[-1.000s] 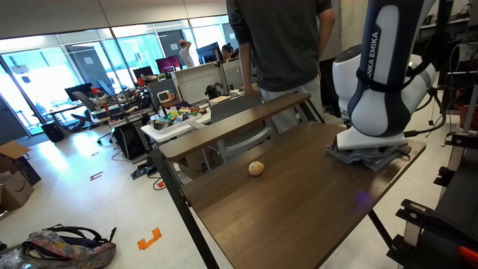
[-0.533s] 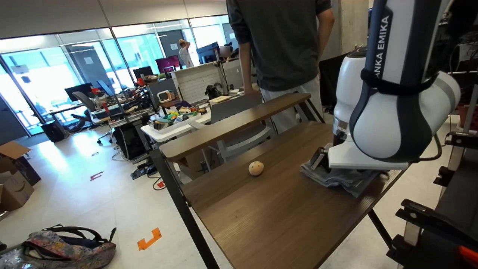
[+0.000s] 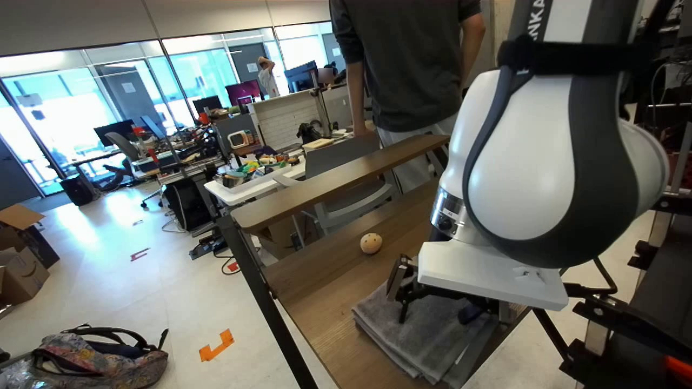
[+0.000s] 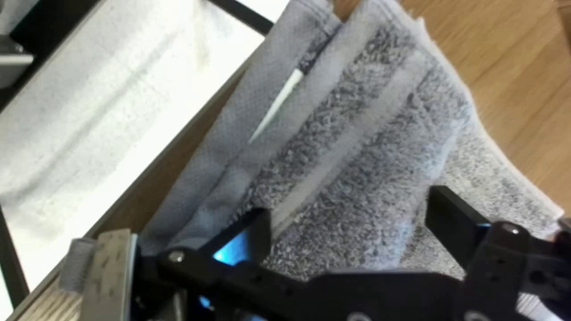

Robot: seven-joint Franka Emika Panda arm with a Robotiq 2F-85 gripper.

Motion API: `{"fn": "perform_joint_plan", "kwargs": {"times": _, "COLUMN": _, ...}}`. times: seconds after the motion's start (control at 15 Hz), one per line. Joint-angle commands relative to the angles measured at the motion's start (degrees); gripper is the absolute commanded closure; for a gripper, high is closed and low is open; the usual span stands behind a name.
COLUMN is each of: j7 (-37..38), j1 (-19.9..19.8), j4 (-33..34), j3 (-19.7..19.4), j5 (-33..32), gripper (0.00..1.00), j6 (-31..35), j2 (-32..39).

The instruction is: Move the cookie backwards, wipe the tabletop with the grey towel

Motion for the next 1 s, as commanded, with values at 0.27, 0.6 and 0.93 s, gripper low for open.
{"fn": "perform_joint_plan", "kwargs": {"times": 0.27, "j7": -3.19, "j1": -4.45, "j4": 8.19, "j3": 0.79, "j5": 5.05, "gripper": 0.00, "j6": -0.48, "j2": 7.60}}
{"fn": "perform_joint_plan", "kwargs": {"times": 0.6, "j7": -1.71, "j1": -1.04, "j4": 12.67, "j3": -11.73, "j5": 12.32, "gripper": 0.00, "j6": -5.07, "j2": 7.15}}
{"fn": "perform_joint_plan", "kwargs": {"times": 0.93, "j7": 1.86, "j1": 5.44, "j4": 17.46, "j3": -25.82, "j5": 17.15, "gripper": 0.00, "j6": -10.25, "j2": 8.13}}
